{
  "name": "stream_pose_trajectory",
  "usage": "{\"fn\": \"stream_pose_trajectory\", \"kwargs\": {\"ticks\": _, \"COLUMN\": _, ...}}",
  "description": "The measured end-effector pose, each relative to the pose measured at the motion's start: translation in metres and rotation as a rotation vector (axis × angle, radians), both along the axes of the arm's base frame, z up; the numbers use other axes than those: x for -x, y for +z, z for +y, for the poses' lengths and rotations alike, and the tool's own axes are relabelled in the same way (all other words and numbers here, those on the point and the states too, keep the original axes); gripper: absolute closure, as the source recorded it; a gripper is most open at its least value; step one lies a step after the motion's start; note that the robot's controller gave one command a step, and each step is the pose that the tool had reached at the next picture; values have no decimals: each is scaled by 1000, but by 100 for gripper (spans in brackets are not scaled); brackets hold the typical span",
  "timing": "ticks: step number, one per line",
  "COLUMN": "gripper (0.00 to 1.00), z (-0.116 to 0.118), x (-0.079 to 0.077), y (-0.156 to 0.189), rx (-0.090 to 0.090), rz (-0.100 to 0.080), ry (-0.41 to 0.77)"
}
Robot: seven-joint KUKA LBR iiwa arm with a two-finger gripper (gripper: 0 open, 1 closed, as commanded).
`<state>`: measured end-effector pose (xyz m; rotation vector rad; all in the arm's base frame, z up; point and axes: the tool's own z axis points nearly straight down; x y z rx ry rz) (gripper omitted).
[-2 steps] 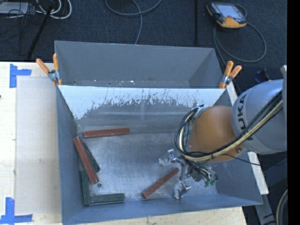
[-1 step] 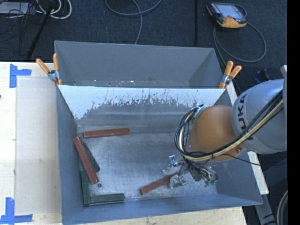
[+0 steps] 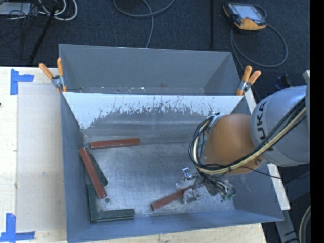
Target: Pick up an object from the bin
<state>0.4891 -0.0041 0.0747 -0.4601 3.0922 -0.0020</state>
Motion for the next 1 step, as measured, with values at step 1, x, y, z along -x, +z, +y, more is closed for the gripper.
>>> {"fn": "stream_pose_trajectory", "kwargs": {"ticks": 1, "gripper": 100, "z": -5, "x": 0, "y": 154, "rx": 1, "rz": 12, "ry": 19}}
